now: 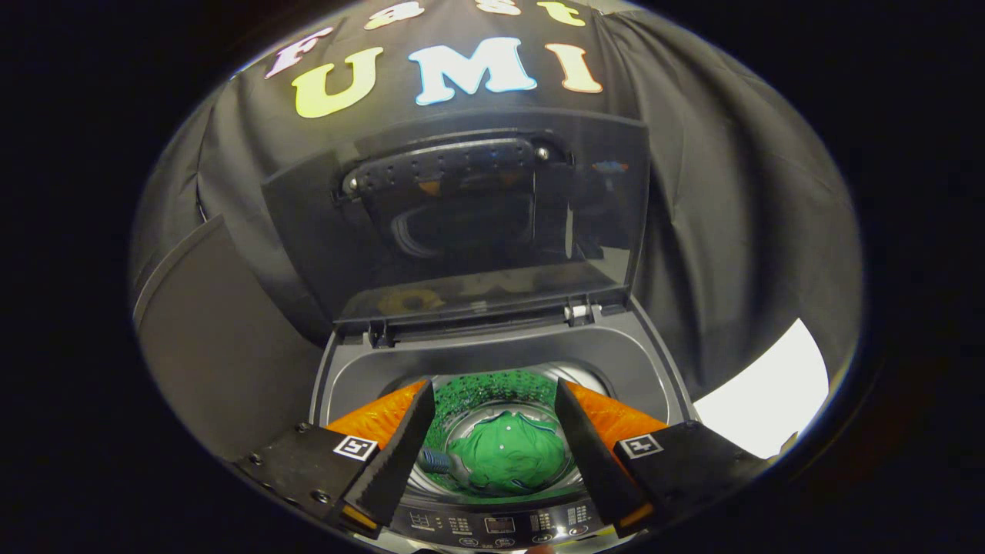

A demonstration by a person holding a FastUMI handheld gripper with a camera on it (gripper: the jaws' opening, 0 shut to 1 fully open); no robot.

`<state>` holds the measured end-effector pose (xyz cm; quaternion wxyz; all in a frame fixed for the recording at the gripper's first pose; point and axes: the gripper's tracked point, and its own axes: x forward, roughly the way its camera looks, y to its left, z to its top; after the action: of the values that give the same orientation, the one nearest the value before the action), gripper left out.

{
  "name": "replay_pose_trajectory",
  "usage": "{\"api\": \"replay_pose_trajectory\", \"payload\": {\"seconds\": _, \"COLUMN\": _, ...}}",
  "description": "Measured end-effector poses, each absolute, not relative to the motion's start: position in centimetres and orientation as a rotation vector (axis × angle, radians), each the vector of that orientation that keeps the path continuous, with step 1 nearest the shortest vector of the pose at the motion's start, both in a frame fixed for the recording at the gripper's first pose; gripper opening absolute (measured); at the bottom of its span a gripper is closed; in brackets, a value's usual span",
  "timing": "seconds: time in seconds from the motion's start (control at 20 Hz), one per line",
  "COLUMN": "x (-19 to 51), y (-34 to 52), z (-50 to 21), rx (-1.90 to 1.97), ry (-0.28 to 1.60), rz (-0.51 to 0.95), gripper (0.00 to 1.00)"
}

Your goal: Put the clothes into the washing machine and then close the washing machine lid.

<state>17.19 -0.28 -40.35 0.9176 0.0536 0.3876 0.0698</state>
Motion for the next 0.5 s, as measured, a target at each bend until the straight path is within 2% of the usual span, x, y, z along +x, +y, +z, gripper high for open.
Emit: {"api": "replay_pose_trajectory", "payload": {"seconds": 0.5, "x": 21.5, "y": 0.4, "z": -29.0, "rx": 0.117, "ry": 0.497, "rz": 0.195, "gripper": 0.98}}
